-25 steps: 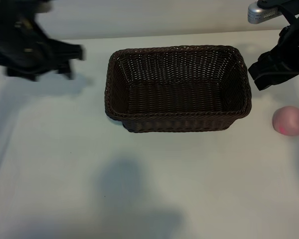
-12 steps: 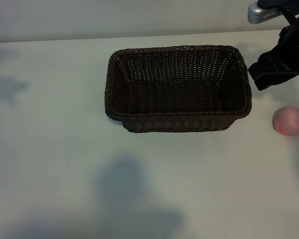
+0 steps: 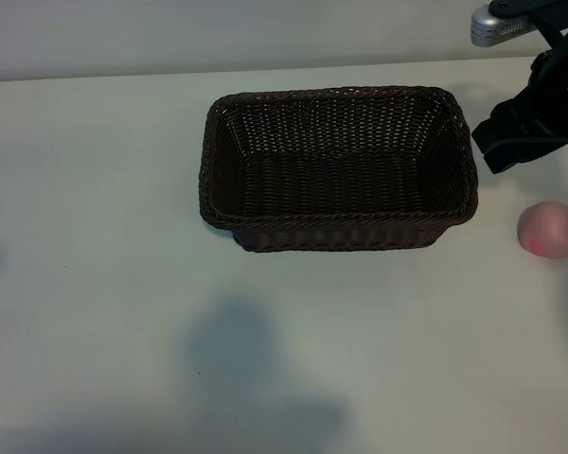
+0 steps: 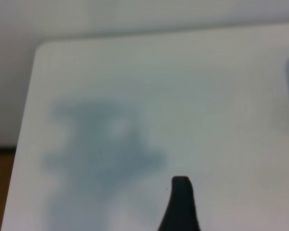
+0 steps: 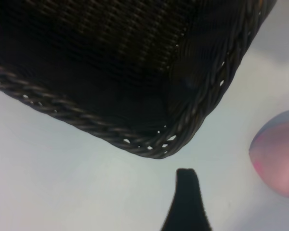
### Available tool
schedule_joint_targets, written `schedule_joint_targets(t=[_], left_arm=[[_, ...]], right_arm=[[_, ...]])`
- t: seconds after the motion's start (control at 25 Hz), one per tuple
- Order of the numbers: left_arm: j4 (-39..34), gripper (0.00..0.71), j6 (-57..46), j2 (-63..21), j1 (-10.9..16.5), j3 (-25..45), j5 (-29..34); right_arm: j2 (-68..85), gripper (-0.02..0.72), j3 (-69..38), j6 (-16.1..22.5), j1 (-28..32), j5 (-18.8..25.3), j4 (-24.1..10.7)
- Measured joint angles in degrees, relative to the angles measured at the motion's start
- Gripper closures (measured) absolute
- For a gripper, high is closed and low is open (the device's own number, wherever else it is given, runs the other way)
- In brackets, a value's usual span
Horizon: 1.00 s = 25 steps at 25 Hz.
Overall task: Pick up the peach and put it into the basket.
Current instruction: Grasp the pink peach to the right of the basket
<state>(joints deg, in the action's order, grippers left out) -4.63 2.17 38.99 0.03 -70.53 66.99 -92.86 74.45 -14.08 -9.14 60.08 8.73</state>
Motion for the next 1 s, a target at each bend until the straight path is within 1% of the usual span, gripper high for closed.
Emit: schedule_joint_targets(t=[0.16,0.32,0.44,0.52,0.68,0.88,1.0], left_arm=[[0.5,0.116,0.5,-14.9,0.0,10.4,0.0],[3.2,0.116,-0.6,-29.2,0.0,21.6,-0.1],[5.2,0.118,-1.0,-36.7,0.0,28.0,-0.6],[6.5,0.118,-1.1,-39.1,0.0,31.7,-1.0],[6.8,0.118,-1.1,-39.5,0.0,36.6,-3.1],[7.4,0.118,-1.1,-39.5,0.0,40.9,-4.8],[7.5,0.118,-1.1,-39.5,0.0,41.5,-4.8]], right_arm=[[0.0,0.165,0.0,0.0,0.0,0.0,0.0],[0.0,0.165,0.0,0.0,0.0,0.0,0.0],[0.0,0.165,0.0,0.0,0.0,0.0,0.0],[0.0,0.165,0.0,0.0,0.0,0.0,0.0],[0.0,0.165,0.0,0.0,0.0,0.0,0.2],[0.0,0.165,0.0,0.0,0.0,0.0,0.2],[0.0,0.165,0.0,0.0,0.0,0.0,0.2]])
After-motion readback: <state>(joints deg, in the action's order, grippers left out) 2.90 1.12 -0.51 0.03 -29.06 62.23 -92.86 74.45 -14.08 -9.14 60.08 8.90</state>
